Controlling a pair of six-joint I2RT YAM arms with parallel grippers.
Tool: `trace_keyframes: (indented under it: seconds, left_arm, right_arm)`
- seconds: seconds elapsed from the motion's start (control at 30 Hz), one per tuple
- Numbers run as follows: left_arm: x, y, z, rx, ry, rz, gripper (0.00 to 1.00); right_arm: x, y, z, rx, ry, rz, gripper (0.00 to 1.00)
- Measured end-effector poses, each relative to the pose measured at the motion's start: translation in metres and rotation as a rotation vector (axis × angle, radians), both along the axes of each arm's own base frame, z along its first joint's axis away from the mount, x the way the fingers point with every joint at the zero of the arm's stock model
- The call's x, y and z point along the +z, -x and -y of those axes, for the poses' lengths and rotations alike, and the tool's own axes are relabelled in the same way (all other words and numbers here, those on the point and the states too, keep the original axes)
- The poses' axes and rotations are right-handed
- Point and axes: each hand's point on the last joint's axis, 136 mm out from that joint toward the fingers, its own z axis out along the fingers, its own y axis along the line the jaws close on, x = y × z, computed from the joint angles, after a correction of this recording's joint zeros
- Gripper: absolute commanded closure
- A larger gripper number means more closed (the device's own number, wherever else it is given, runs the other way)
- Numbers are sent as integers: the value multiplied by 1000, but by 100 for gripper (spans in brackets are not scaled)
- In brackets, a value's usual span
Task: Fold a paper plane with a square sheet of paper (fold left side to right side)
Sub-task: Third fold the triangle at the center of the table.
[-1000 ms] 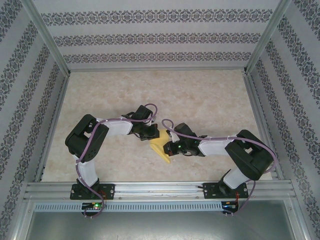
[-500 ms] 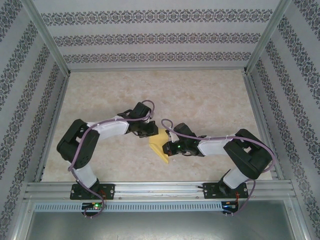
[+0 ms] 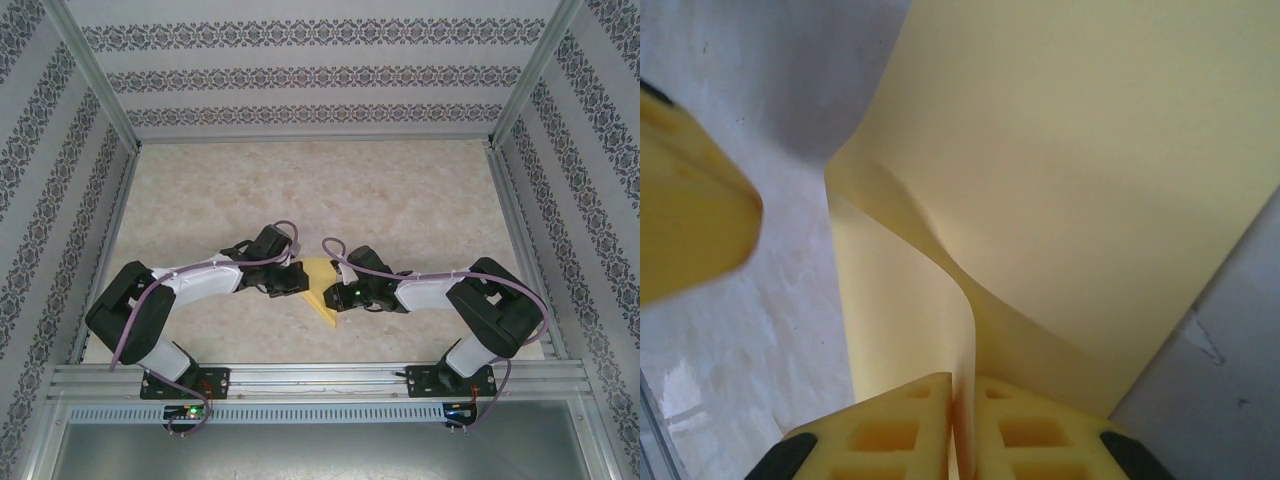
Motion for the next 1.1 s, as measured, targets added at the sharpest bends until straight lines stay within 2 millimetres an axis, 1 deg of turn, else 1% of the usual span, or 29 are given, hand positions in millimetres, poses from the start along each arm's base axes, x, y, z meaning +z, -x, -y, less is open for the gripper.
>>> trace_keyframes:
  seconds: [0.07, 0.17, 0.4, 0.47, 0.57, 0.77, 1.1]
  left_arm:
    - [3, 2, 9, -12, 24, 6, 93]
    - [1, 2, 16, -18, 39, 7, 93]
    - [-14, 3, 22, -15, 29, -24, 94]
    - [-21, 7, 24, -22, 20, -38, 94]
    - [-27, 8, 25, -24, 13, -48, 93]
    - [-31, 9, 24, -23, 8, -49, 94]
    - [-34, 9, 21, -14, -8, -46, 94]
  right_arm:
    - [0, 0, 0, 0, -1, 0, 86]
    - [0, 0, 0, 0, -1, 0, 87]
    - [0, 0, 0, 0, -1, 0, 87]
    - [0, 0, 0, 1, -1, 1, 87]
    - [0, 0, 0, 0, -1, 0, 87]
    - [0, 0, 0, 1, -1, 0, 87]
    - [0, 0, 0, 0, 0, 0, 87]
